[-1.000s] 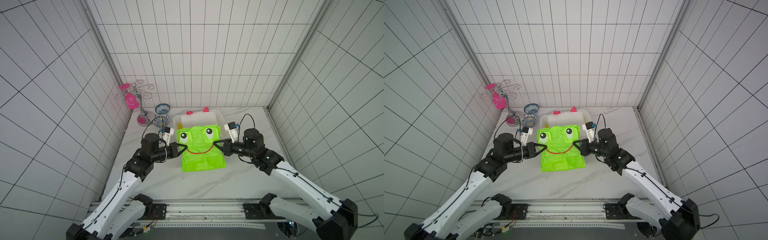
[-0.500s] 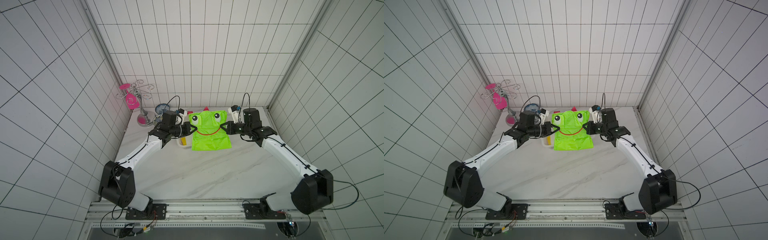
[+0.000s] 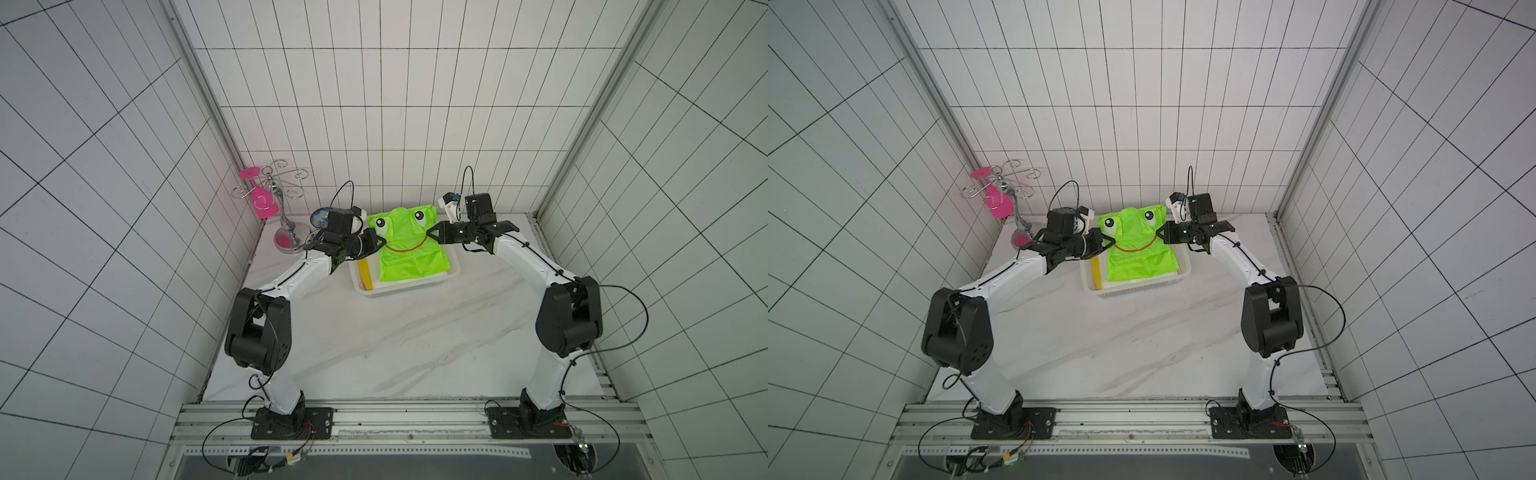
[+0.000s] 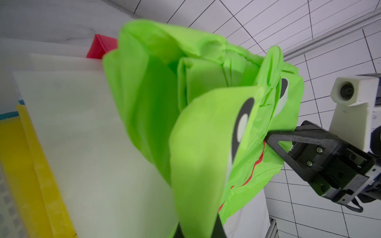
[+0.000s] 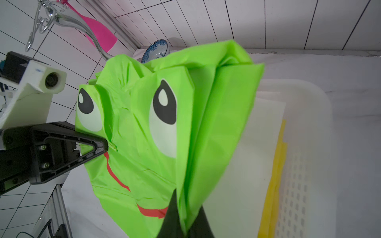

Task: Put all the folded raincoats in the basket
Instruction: Place the raincoat in the basket.

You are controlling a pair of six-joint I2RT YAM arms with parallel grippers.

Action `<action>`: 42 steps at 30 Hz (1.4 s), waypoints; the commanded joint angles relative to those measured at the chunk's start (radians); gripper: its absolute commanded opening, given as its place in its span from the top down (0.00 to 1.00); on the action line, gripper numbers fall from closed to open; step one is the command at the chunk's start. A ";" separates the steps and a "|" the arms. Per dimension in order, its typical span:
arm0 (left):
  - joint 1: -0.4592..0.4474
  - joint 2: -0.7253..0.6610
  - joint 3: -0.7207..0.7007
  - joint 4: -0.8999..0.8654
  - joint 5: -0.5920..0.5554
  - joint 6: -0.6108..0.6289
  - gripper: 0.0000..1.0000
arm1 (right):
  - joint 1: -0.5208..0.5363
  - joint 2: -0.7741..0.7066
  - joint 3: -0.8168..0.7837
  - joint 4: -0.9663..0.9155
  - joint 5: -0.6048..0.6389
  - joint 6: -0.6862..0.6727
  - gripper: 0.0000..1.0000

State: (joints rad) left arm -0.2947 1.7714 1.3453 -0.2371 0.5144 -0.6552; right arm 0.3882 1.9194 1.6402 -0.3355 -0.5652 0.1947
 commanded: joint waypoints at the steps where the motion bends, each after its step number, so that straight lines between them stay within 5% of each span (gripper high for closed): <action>1: 0.060 0.059 -0.004 -0.025 -0.106 -0.028 1.00 | -0.061 0.088 0.076 -0.060 0.082 -0.046 1.00; 9: 0.059 0.202 -0.015 -0.090 -0.167 -0.022 1.00 | -0.071 0.252 0.100 -0.094 0.113 -0.041 1.00; 14: 0.058 0.251 0.004 -0.191 -0.261 0.018 1.00 | -0.071 0.231 0.045 -0.106 0.235 -0.062 1.00; 26: 0.074 0.295 0.042 -0.306 -0.306 0.054 1.00 | -0.076 0.269 -0.001 -0.145 0.252 -0.005 0.93; 37: 0.074 0.122 0.123 -0.338 -0.248 0.100 0.69 | -0.071 0.092 0.009 -0.165 0.166 0.056 0.72; 42: 0.072 0.035 0.140 -0.360 -0.245 0.102 0.67 | -0.065 -0.007 0.000 -0.168 0.199 0.071 0.71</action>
State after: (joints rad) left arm -0.2119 1.8771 1.4567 -0.5514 0.2947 -0.5797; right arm 0.3233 1.9839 1.6554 -0.4698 -0.4152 0.2512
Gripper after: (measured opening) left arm 0.330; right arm 0.294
